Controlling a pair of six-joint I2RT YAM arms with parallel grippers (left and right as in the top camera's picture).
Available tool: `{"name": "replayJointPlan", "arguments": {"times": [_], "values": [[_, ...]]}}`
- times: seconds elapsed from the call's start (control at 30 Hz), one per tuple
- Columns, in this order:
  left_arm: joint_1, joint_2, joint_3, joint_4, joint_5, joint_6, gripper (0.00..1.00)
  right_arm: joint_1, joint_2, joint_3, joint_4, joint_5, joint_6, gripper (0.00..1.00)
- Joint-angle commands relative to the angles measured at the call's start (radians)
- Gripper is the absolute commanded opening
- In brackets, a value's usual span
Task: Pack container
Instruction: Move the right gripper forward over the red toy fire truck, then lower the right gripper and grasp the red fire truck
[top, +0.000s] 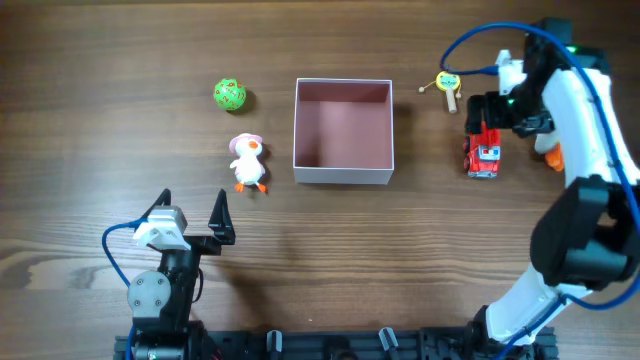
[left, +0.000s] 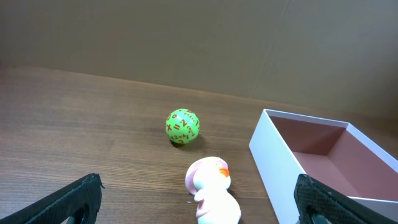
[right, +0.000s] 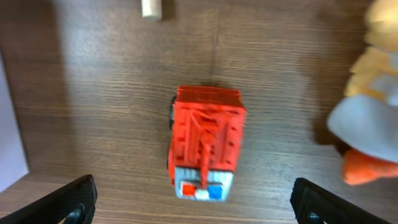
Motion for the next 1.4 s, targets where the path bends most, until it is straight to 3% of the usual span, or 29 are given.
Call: {"name": "replayJointPlan", "arguments": {"times": [0.0, 0.63, 1.37], "values": [[0.007, -0.007, -0.003, -0.007, -0.002, 0.019, 1.0, 0.032, 0.045, 0.007, 0.014, 0.045, 0.001, 1.0], [0.007, -0.006, -0.003, -0.007, -0.002, 0.019, 1.0, 0.005, 0.104, 0.007, 0.062, 0.005, -0.029, 1.0], [0.007, -0.006, -0.003, -0.007, -0.002, 0.019, 1.0, 0.005, 0.115, 0.007, -0.048, -0.008, -0.026, 1.0]]}}
